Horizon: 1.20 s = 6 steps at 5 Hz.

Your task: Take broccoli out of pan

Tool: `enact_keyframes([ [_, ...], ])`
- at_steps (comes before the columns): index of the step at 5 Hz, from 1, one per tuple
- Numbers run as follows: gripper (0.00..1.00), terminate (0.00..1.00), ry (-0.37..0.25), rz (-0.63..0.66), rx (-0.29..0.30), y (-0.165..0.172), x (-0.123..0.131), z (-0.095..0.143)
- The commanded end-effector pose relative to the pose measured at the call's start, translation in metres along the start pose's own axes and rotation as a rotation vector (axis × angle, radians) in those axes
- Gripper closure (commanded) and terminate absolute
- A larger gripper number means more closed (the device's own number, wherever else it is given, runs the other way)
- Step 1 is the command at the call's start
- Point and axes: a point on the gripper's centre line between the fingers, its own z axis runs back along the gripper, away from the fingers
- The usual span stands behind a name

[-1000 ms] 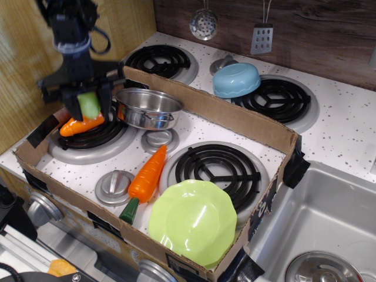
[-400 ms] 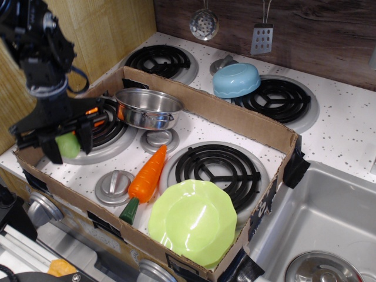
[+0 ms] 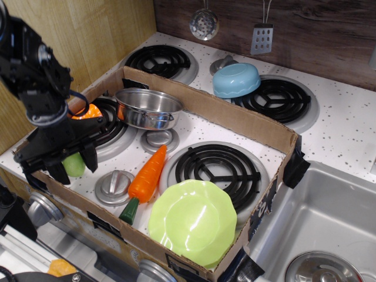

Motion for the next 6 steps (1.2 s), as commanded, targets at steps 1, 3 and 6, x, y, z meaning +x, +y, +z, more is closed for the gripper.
enact_keyframes([
  [1, 0.0, 0.0, 0.011, -0.089, -0.013, -0.002, 0.024, 0.001],
  [3, 0.0, 0.0, -0.035, -0.127, 0.009, -0.02, 0.048, 0.042],
  [6, 0.0, 1.0, -0.084, -0.221, -0.008, -0.06, 0.071, 0.056],
])
